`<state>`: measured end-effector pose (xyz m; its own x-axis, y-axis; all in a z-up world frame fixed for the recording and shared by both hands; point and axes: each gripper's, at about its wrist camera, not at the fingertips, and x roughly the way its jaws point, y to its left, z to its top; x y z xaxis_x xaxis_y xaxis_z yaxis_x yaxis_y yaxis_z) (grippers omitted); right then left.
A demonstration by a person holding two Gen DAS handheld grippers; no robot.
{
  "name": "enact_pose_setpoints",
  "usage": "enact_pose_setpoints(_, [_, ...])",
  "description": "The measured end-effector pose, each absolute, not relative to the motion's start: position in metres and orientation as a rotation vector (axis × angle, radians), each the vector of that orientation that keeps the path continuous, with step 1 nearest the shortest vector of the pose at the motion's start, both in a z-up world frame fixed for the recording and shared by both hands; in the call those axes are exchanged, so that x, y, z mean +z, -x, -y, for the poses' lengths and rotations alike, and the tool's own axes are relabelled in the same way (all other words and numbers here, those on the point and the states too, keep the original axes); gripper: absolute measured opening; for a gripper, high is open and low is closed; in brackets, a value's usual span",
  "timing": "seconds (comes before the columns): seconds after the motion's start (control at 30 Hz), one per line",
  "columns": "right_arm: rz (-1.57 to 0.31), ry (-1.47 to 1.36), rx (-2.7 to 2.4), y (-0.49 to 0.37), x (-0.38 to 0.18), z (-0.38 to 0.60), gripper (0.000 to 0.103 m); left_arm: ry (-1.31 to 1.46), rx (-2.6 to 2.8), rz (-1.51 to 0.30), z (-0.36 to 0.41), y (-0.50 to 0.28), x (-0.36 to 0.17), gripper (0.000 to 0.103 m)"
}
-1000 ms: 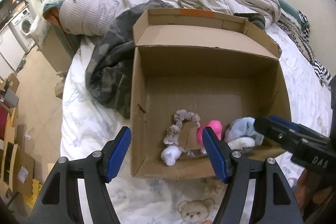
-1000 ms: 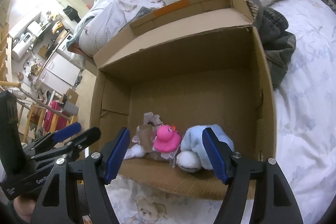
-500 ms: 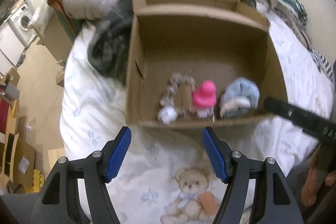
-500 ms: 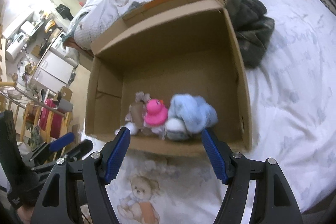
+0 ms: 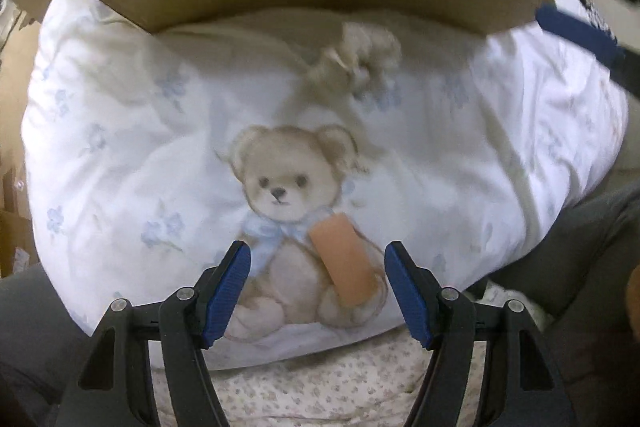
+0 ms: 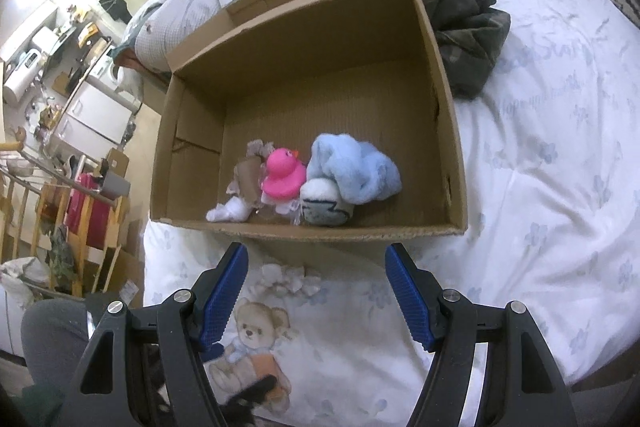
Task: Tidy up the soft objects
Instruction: 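Withdraw both tools from the box toward the white lace scrunchie, then grasp the white lace scrunchie with the right tool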
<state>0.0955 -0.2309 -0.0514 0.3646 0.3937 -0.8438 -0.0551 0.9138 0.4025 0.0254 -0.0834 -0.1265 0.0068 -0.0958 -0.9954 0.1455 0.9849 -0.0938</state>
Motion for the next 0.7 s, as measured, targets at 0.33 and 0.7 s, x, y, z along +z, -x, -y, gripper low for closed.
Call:
enact_pose_setpoints(0.33, [-1.229, -0.318, 0.303, -0.096, -0.069, 0.214, 0.075, -0.017, -0.187, -1.561, 0.084, -0.026, -0.134, 0.009])
enact_pose_setpoints(0.7, [-1.361, -0.318, 0.35, -0.112, -0.112, 0.181, 0.075, 0.024, -0.031, -1.436, 0.042, -0.038, -0.102, 0.006])
